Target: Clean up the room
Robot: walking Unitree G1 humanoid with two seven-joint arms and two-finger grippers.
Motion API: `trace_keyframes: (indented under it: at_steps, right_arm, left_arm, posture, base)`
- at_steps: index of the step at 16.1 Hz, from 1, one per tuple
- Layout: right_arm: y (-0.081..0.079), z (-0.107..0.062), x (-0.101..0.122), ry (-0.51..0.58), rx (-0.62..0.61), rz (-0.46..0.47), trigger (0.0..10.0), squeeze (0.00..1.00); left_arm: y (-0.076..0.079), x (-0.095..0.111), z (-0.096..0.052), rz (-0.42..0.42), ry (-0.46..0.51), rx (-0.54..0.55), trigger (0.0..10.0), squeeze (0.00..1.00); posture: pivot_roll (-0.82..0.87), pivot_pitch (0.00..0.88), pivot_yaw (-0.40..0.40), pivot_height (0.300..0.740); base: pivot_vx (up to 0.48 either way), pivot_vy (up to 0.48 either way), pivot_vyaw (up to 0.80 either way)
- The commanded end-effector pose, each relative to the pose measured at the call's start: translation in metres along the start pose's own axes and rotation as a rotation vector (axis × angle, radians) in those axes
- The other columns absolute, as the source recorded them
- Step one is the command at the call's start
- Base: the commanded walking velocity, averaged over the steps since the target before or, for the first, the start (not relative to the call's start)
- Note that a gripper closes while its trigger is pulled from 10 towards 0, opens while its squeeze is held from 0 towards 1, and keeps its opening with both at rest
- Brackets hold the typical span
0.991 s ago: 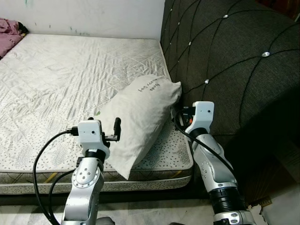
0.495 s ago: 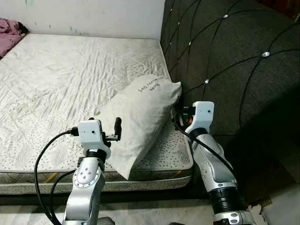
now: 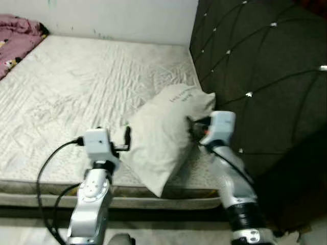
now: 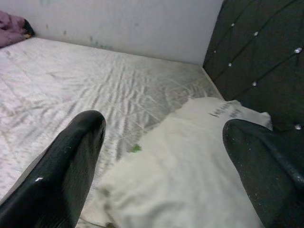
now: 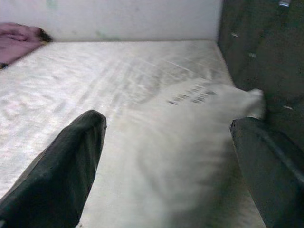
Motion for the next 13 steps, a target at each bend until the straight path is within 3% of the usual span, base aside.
trace_keyframes:
  at_steps: [1,3,13]
  right_arm:
    - [0.0136,-0.0008,0.0019,0.0,-0.04,-0.007,10.0,0.0]
    - [0.0136,-0.0007,0.0013,-0.001,-0.039,-0.008,10.0,0.0]
    - [0.0116,0.0002,0.0013,0.0,-0.029,-0.014,10.0,0.0]
  left_arm:
    - [0.0105,0.0008,0.0013,-0.017,-0.002,-0.036,10.0,0.0]
    - [0.0089,0.003,0.0019,-0.009,0.018,-0.016,10.0,0.0]
    - [0.0117,0.0067,-0.0012,-0.023,0.056,-0.073,10.0,0.0]
  posture:
    - [0.12,0.0,-0.048,0.74]
    - [0.12,0.0,-0.048,0.74]
    - [0.12,0.0,-0.051,0.74]
  base:
    - [0.0,0.48,0.0]
    - [0.0,0.48,0.0]
    - [0.025,0.0,0.0]
Point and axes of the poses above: a point about 5 cm out from each wrist's last joint towards the gripper, its own z axis pointing out of the wrist towards the gripper, its own x axis along the axis of the wrist's last joint, y = z × x, the point moved 2 cm from there along z, pointing out of the wrist towards the gripper, and after that the axes turned 9 degrees about z, right-handed, at the moved point
